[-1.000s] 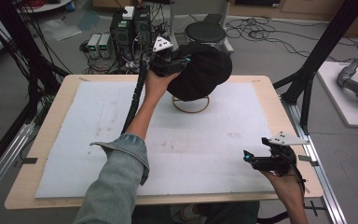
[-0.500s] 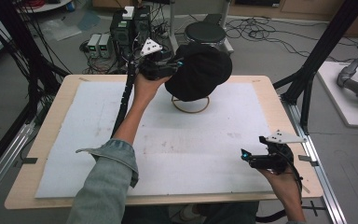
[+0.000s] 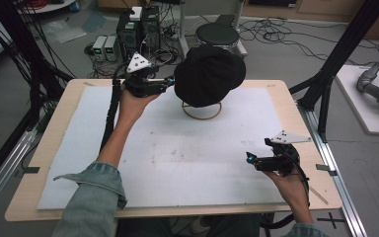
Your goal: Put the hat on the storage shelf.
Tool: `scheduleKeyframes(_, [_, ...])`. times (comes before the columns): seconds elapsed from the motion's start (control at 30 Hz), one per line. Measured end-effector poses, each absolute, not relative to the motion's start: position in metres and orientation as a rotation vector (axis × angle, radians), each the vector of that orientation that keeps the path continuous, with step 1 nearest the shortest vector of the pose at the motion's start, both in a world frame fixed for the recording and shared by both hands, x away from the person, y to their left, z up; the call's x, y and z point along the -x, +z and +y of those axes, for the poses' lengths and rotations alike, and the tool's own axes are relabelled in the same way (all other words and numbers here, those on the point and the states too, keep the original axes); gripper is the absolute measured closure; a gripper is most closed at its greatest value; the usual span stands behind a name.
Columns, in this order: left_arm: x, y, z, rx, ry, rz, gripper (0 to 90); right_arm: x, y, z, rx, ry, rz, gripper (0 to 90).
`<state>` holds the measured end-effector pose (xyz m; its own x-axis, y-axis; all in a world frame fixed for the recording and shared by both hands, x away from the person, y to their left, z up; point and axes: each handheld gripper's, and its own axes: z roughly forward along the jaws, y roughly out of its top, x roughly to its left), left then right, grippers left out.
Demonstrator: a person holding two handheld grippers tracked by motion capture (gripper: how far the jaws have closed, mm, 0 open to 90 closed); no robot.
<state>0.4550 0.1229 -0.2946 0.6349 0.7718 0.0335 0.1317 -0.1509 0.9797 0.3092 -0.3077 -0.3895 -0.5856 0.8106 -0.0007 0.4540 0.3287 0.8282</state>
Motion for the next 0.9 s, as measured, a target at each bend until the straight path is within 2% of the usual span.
scheduleKeyframes(0.43, [-0.43,-0.319,0.17,-1.682,0.699,0.84,29.4,-0.329,-0.392,-0.29,-1.091,1.162,2.218,11.4])
scheduleKeyframes(0.9, [-0.384,-0.352,0.214,-1.711,0.741,0.891,28.0,-0.342,-0.396,-0.281,-1.079,1.15,2.235,11.4])
